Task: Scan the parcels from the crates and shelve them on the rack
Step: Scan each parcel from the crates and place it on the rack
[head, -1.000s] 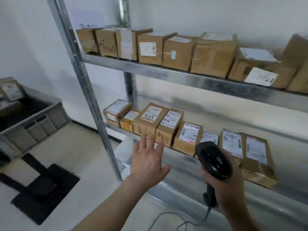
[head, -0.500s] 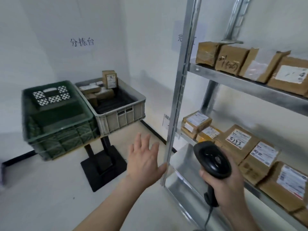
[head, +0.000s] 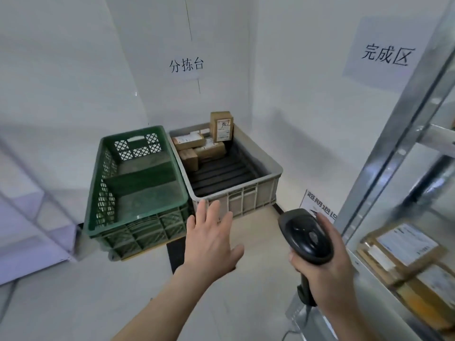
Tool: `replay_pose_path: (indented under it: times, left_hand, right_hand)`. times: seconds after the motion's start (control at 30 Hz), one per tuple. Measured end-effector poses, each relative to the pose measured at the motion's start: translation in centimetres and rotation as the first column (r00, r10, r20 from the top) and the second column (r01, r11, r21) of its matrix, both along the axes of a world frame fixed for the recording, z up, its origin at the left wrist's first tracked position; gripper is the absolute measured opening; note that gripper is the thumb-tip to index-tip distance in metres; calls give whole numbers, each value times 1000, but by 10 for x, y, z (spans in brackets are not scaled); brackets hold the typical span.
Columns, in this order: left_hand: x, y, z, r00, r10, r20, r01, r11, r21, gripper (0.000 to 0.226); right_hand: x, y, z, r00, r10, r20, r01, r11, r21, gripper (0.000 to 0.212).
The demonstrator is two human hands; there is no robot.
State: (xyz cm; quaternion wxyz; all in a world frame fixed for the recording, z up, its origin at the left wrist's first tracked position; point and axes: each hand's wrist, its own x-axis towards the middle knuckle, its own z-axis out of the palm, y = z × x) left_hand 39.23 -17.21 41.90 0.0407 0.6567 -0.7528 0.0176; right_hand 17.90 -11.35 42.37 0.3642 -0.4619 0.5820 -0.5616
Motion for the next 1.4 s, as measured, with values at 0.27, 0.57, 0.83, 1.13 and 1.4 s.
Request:
replay_pose_path:
  times: [0.27,0.57,0.83,1.13,1.4]
  left_hand:
    - [22,-110,8,997,81,-17,-81,997,14,74]
    - [58,-239,-2,995,74,-60,-70,996,61,75]
    - [130,-405,-37,999,33,-42,-27,991,134,72]
    - [202,-569,-71,988,80,132,-108,969,221,67]
    - [234,-627,-95,979,79,189,-146,916,374,58]
  right_hand:
    - [18,-128,14,995,98,-26,-98,995,-4,90]
    - [38,-230,5,997,15,73,-18,999,45,113]
    - [82,-325,13,958,-43,283,32,999,41,121]
    - [96,-397,3,974,-123,190,115,992,55,95]
    - [105,-425,-15,980,-150,133,133,983,128,114]
